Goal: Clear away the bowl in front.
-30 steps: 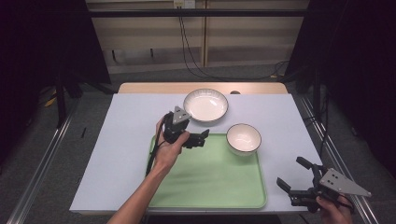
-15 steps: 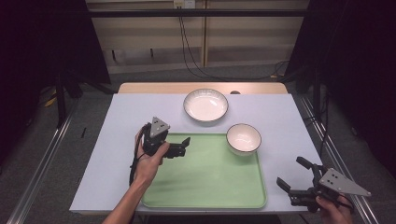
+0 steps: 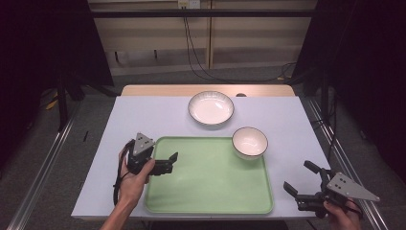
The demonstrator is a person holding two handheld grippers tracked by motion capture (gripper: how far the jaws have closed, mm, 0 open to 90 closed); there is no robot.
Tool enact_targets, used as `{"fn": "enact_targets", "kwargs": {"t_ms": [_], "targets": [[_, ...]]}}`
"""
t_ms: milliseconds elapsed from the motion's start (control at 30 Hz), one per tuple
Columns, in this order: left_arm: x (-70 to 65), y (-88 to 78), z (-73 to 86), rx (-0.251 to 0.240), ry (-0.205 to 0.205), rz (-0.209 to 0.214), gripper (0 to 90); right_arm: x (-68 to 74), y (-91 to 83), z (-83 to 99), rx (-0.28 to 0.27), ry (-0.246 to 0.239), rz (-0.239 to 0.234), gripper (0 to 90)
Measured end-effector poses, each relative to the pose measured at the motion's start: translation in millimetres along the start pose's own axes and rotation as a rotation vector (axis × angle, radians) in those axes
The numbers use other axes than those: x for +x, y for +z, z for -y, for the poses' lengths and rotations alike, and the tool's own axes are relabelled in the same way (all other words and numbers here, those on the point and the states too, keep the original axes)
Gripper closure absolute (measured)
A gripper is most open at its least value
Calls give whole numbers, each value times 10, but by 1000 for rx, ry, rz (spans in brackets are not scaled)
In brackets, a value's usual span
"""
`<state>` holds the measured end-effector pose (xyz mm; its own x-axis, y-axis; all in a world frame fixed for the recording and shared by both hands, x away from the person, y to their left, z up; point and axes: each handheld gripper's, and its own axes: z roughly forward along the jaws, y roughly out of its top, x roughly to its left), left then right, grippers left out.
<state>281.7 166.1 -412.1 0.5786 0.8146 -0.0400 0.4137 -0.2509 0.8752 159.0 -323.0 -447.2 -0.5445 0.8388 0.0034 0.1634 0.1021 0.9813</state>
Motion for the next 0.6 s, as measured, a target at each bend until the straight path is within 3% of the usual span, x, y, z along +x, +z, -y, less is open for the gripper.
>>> {"fn": "enact_targets", "kwargs": {"t_ms": [167, 200, 267, 367, 600], "targets": [[52, -133, 77, -5, -6, -27, 22, 4, 6, 0, -4, 15, 9, 0], [56, -180, 121, -11, -49, -21, 22, 1, 5, 1, 0, 8, 7, 0], [28, -235, 161, -2, -31, -27, 21, 6, 6, 1, 2, 15, 10, 0], [1, -281, 192, -4, -39, -20, 23, 6, 7, -2, -2, 12, 13, 4], [5, -509, 351, -32, -44, -80, 19, 2, 6, 3, -1, -1, 7, 4]]}}
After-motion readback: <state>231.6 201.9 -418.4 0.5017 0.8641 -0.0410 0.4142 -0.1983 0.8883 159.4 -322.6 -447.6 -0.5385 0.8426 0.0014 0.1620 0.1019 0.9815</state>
